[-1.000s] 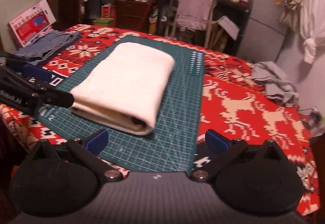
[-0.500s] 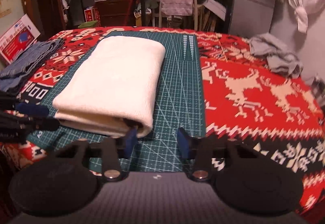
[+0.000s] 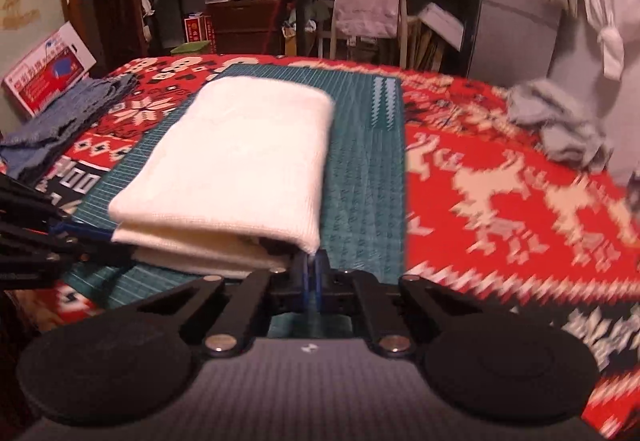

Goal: Fold clothes
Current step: 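Close both grippers on the edge of the folded cream vest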

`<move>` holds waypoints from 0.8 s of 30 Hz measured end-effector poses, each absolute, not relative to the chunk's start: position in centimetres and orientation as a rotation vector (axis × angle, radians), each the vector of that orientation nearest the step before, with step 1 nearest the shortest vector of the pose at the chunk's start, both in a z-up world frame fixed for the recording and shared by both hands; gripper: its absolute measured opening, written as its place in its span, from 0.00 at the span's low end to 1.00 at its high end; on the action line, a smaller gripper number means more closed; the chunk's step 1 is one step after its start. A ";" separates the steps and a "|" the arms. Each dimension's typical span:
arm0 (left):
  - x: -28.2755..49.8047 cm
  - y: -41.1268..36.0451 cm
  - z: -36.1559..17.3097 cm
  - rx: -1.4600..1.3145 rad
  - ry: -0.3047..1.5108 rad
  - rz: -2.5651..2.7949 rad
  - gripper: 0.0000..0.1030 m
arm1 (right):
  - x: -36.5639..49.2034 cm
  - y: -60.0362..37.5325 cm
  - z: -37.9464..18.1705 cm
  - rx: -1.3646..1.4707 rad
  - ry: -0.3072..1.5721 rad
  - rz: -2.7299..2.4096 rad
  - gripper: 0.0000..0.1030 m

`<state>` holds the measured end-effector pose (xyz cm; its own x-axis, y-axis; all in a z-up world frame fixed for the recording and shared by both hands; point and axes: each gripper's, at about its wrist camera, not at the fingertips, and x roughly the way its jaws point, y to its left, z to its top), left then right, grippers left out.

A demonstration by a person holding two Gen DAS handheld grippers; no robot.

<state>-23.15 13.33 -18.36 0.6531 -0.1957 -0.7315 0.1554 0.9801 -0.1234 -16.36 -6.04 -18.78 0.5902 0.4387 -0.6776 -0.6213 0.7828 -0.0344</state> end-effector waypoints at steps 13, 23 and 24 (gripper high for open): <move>-21.5 7.5 -19.0 -0.081 0.831 -0.334 0.08 | -16.2 -9.4 -15.6 -0.293 0.657 0.732 0.10; -23.3 11.1 -17.9 -0.161 0.818 -0.238 0.09 | -20.4 -1.8 -16.4 -0.496 0.601 0.913 0.24; -23.6 11.7 -17.9 -0.177 0.822 -0.222 0.09 | -20.6 -1.3 -16.6 -0.523 0.597 0.915 0.25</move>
